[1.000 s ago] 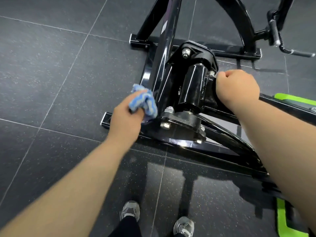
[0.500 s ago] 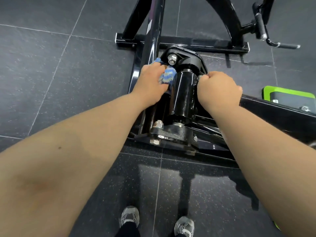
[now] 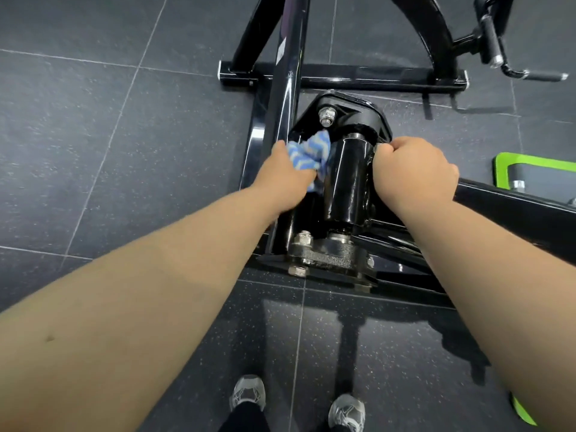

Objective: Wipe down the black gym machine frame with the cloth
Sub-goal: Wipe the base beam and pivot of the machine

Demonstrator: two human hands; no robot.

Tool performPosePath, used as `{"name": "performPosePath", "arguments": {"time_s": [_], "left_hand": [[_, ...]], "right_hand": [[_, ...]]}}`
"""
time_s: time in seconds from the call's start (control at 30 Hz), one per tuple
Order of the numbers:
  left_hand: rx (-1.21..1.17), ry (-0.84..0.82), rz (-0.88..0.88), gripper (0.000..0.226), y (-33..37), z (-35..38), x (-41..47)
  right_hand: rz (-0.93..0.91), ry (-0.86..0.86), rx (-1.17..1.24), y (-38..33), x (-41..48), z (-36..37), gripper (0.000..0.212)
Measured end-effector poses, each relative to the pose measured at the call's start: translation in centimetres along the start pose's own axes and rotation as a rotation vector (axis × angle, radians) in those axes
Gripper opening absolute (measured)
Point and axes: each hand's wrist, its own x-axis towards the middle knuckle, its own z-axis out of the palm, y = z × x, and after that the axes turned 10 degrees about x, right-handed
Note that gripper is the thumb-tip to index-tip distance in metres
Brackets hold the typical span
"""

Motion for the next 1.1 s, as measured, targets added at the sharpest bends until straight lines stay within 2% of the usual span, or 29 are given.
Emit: {"name": "performPosePath", "arguments": {"time_s": [0.07,0.13,0.2,0.27,0.37,0.43,0.5,0.6,0.7,0.8,0.87,0.93,1.03,1.1], "left_hand": [[-0.095,-0.01,-0.091,0.051,0.3,0.1,2.1],[-0.201,-0.045,-0.169,0.032,0.8,-0.4,3.1],[-0.218,-0.083,-0.211,0.026,0.8,-0.9,3.7],[-0.179,-0.108,-0.138,0.024,0.2,-1.0,2.5],[-0.134,-0.148,0.035,0.005,-2.0,-0.7,-1.0],[0.023,-0.219,0.093,0.033,-3.4,-1.0,-2.9],[0.204,-0.224,0.049,0.045,-3.4,-0.7,-3.5],[0.084,-0.195,0.015,0.028,-1.6,-0.6,-2.3],[-0.064,-0.077,-0.084,0.05,0.7,-0.4,0.5],[-0.149,-0.073,-0.177,0.016,2.1,-0.7,2.9],[-0.154,-0.065,-0.203,0.012,2.5,-0.9,3.7],[-0.03,-0.063,-0.158,0.019,2.2,-0.6,3.2],[0.185,-0.062,-0.084,0.064,0.6,0.2,0.5],[0.255,-0.106,-0.105,0.077,-1.1,0.4,-1.6]], "right_hand": [[0.01,0.005,0.013,0.0,0.1,0.1,0.03],[0.015,0.009,0.019,0.0,0.1,0.1,0.03],[0.014,0.016,0.022,0.0,0.1,0.1,0.03],[0.02,0.022,0.031,-0.1,0.0,0.1,0.029],[0.019,0.028,0.03,0.0,0.0,0.1,0.03],[0.015,0.029,0.033,-0.1,0.0,0.1,0.031],[0.01,0.024,0.022,0.1,0.0,0.0,0.032],[0.012,0.019,0.016,0.0,0.0,0.1,0.033],[0.017,0.016,0.017,-0.2,0.1,0.1,0.033],[0.017,0.024,0.015,-0.1,0.2,0.3,0.032],[0.02,0.027,0.016,0.0,0.2,0.2,0.032],[0.022,0.028,0.02,-0.1,0.2,0.1,0.032],[0.014,0.027,0.019,0.0,0.0,0.0,0.032],[0.012,0.026,0.021,0.2,0.1,0.1,0.033]]}}
